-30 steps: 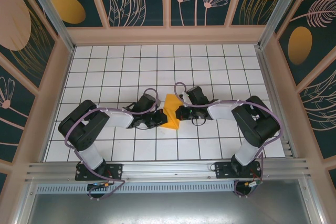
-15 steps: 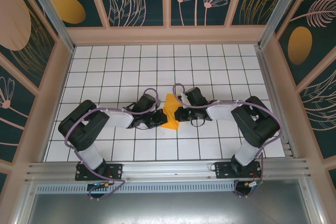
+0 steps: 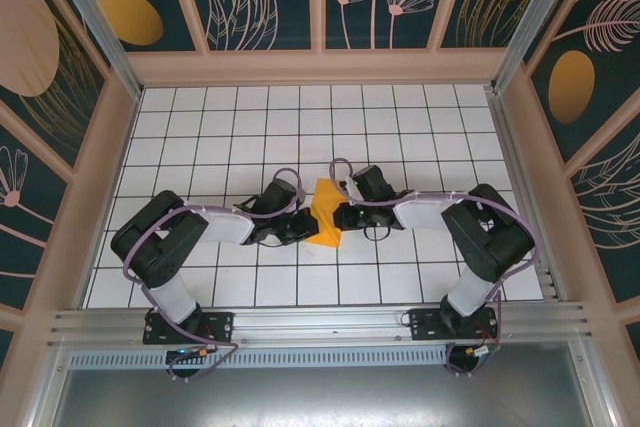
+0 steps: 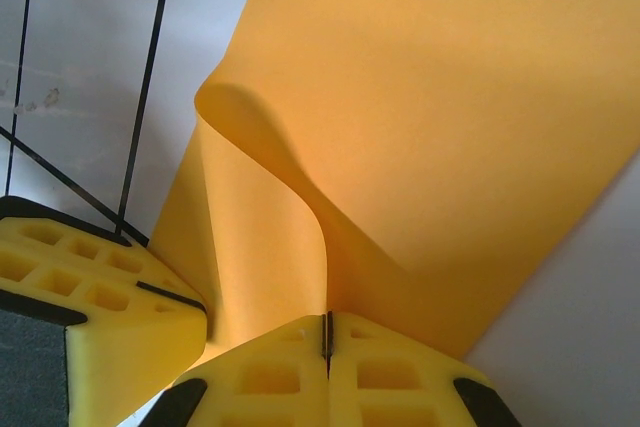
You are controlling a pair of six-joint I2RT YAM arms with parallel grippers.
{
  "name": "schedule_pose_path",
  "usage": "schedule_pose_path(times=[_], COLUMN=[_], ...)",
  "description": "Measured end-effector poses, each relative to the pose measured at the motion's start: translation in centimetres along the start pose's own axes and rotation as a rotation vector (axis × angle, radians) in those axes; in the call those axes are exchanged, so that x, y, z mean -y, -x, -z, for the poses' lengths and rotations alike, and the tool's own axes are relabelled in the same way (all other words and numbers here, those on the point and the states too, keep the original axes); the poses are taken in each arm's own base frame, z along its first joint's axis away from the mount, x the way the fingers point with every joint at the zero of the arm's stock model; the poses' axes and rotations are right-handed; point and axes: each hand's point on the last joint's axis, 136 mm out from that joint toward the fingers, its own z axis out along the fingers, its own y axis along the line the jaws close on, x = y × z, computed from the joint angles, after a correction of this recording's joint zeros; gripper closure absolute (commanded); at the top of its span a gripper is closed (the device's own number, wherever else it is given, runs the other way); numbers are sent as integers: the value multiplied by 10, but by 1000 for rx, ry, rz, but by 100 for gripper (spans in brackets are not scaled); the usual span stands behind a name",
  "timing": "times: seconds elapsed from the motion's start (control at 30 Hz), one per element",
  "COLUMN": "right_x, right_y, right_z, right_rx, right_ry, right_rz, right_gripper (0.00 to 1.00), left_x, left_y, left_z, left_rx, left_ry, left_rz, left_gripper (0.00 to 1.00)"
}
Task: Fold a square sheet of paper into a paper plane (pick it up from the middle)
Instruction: Fold the triangle a second time at the center of the table.
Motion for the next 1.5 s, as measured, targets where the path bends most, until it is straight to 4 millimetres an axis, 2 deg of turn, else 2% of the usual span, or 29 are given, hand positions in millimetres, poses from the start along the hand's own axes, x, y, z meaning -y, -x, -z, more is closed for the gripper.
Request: schedule_pose_path(times=[0.77,0.87,0.93,1.03,1.5], right_x=[3,3,2,2,0], right_y=[2,3,4,4,6], right_z=[-2,-3,-4,-4,-8], right_rx=[-8,-7,-8,-8,-4], right_ry=[-25,-24,-23,-23,-1], right_rz=[-3,-2,-1,-1,4], right_gripper=[95,95,95,95,95], left_x=[-2,-3,1,13,48], left_y=[5,5,7,12,35], left_z=[3,8,13,21,42], left_rx=[37,50,69,98,223], left_ry=[17,21,16,-13,-113], left_rz=[-3,-6,-14,-34,-91], left_gripper=[100,91,86,86,95])
